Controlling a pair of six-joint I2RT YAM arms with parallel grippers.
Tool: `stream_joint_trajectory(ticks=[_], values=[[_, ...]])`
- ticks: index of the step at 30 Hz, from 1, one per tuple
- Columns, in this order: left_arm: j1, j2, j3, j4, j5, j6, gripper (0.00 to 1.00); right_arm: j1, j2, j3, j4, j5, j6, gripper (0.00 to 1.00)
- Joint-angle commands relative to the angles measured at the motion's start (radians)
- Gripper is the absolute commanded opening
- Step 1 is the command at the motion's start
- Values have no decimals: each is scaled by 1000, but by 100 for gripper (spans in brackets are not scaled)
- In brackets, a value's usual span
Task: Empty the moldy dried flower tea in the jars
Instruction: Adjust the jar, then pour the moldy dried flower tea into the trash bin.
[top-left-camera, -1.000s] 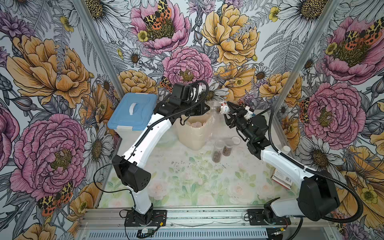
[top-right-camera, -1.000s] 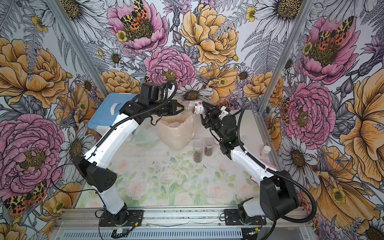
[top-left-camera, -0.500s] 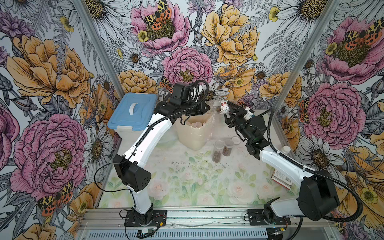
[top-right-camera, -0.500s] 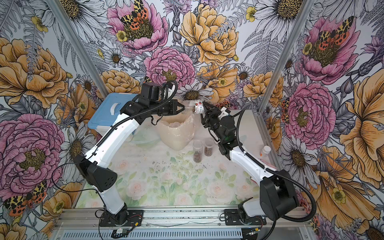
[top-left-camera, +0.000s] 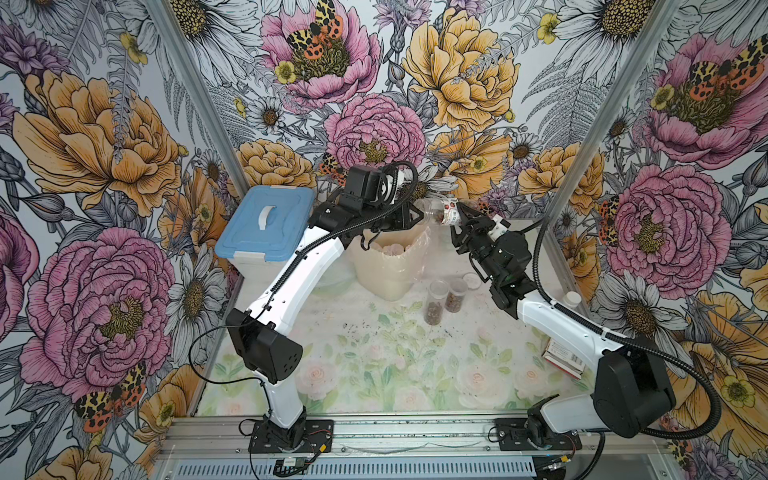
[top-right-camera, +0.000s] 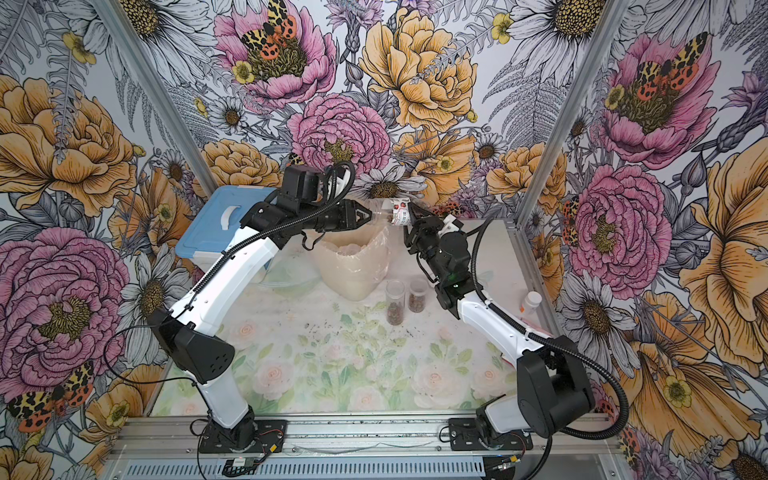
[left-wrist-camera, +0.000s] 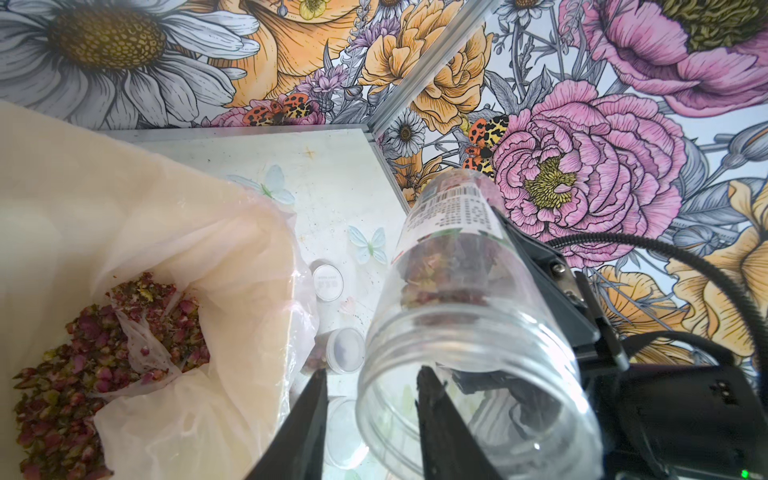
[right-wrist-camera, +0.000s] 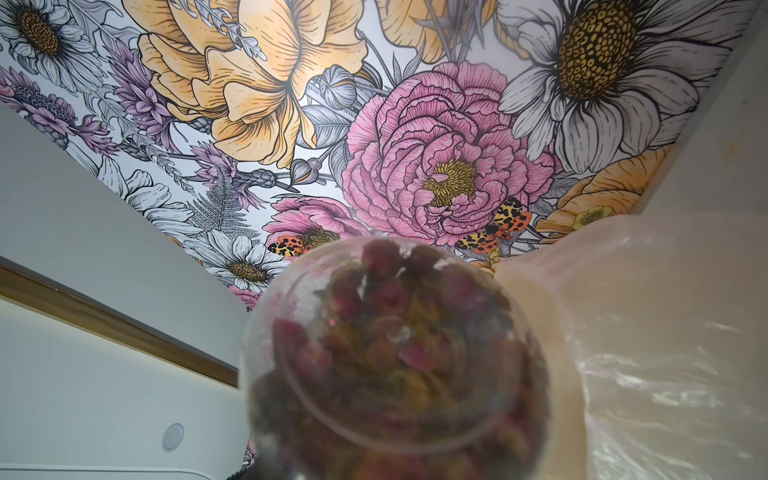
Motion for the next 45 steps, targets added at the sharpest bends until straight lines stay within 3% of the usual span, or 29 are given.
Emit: stream_joint_trajectory(ticks=[1,4,8,14,18,34,45], values=[[25,-67,-20,-3,-47,-1,47,1,13,0,48,33,-11,23],[44,-137,-77,5,-88,15,55,-1,31,15,40,33,-43,23],[79,-271,-254,101,-109,7,64,-2,56,57,-8,27,-110,23],[129,-458,-535,251,-121,-20,75,-3,93,145,-126,17,-265,23],[149,-532,-637,258,-125,-7,83,-3,115,214,-225,12,-382,25],[157,-674,-840,290,-130,56,98,13,225,382,-382,8,-633,25],[160,-743,-926,311,-158,91,99,36,273,469,-468,39,-793,25]])
